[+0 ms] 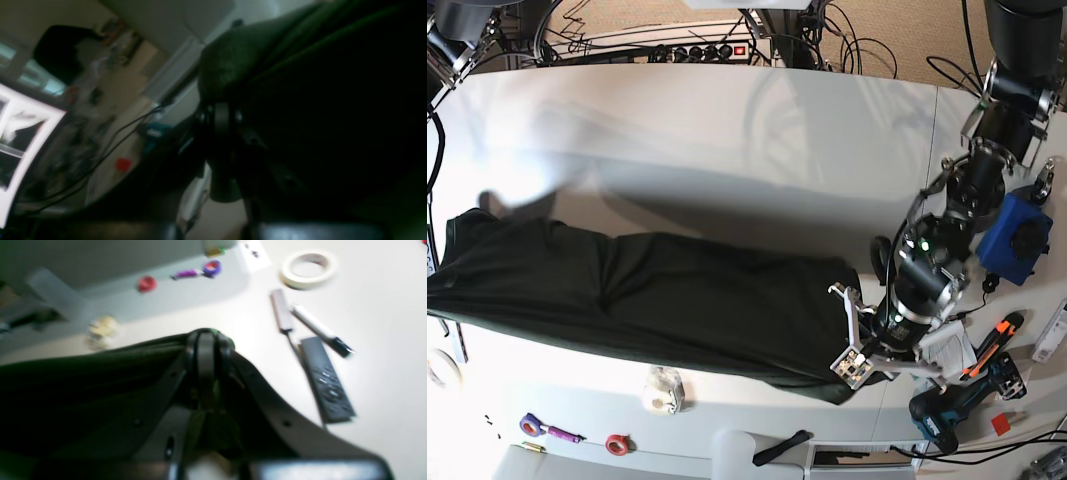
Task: Layout the t-shirt on the table in an organized manner, then fold the t-shirt properly
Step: 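Lay the lifted shirt back down lengthwise with both grippers, then hold the shirt edge with the left gripper and smooth it flat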
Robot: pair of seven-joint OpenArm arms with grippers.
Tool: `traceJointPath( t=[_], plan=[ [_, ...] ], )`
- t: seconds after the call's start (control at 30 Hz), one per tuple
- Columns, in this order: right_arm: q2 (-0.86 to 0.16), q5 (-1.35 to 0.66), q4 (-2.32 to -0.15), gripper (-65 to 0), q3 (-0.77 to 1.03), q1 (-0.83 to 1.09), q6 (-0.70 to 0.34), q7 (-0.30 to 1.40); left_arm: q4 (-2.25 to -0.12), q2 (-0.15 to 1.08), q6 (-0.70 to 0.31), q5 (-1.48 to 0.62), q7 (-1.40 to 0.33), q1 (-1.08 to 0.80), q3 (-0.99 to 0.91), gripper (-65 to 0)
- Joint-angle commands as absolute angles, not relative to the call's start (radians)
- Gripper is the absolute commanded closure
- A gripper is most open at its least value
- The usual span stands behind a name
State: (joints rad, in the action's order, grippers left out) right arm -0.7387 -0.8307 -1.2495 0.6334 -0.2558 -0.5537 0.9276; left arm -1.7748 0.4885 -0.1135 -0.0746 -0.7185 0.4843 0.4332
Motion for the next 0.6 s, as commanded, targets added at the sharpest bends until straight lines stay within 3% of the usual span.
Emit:
traceJointPath(
  t=[0.0,0.3,0.47,0.5,0.57],
  plan=[
    [-0.773,-0.815,-1.264,0.0,0.629,-0.274,-0.551,0.892,-1.761,0.495,-0.109,-0.064,-0.696,0.52,0.423,0.0],
    [-0.773,-0.639,-1.262,0.0,0.427,-0.275,-0.447,0.757,-1.475,0.397,-0.207,-0.068,-0.614,0.596,0.423,0.0],
    [-0.772,-0.522,-1.262,0.0,0.306,-0.274,-0.371,0.71,-1.325,0.347,-0.212,-0.068,-0.51,0.646,0.423,0.0],
    [-0.772,-0.511,-1.262,0.0,0.287,-0.274,-0.36,0.706,-1.297,0.34,-0.212,-0.068,-0.485,0.653,0.423,-3.5],
    [-0.772,-0.5,-1.262,0.0,0.261,-0.274,-0.346,0.706,-1.244,0.326,-0.208,-0.07,-0.471,0.666,0.423,-25.6]
  ],
)
